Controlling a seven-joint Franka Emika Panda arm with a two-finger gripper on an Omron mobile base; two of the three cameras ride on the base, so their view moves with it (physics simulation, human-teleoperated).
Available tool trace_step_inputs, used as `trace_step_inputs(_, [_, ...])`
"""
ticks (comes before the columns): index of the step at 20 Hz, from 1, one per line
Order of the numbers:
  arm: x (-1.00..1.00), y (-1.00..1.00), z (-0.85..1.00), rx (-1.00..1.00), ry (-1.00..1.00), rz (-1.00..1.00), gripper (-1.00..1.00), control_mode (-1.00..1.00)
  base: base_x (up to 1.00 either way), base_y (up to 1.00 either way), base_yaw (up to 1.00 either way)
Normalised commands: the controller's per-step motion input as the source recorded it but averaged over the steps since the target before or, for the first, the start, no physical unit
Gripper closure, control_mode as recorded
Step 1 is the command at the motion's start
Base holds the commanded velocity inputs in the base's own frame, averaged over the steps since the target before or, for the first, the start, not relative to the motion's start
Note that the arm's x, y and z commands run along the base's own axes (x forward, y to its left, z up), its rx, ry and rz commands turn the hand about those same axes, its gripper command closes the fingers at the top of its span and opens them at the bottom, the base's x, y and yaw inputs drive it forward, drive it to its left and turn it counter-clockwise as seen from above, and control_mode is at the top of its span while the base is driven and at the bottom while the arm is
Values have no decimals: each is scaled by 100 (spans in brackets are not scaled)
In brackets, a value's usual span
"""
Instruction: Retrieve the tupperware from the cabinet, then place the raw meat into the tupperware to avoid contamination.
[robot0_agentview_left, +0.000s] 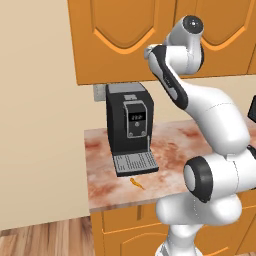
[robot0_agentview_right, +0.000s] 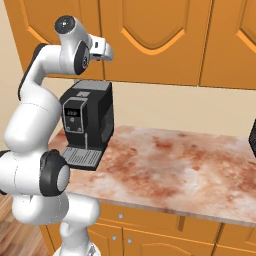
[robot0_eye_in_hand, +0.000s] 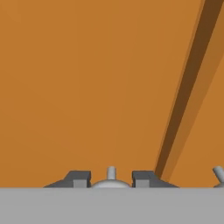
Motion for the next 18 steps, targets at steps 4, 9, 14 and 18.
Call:
trace_step_inputs(4, [-12, 18, -1, 0, 0, 3, 100, -100, 0, 0, 0])
trace_step_inputs(9, [-52, 33, 0, 0, -1, -4, 100, -100, 0, 0, 0])
trace_step_inputs(14, [-64, 45, 0, -1, 0, -11, 100, -100, 0, 0, 0])
trace_step_inputs(18, [-71, 47, 2, -3, 1, -9, 100, -100, 0, 0, 0])
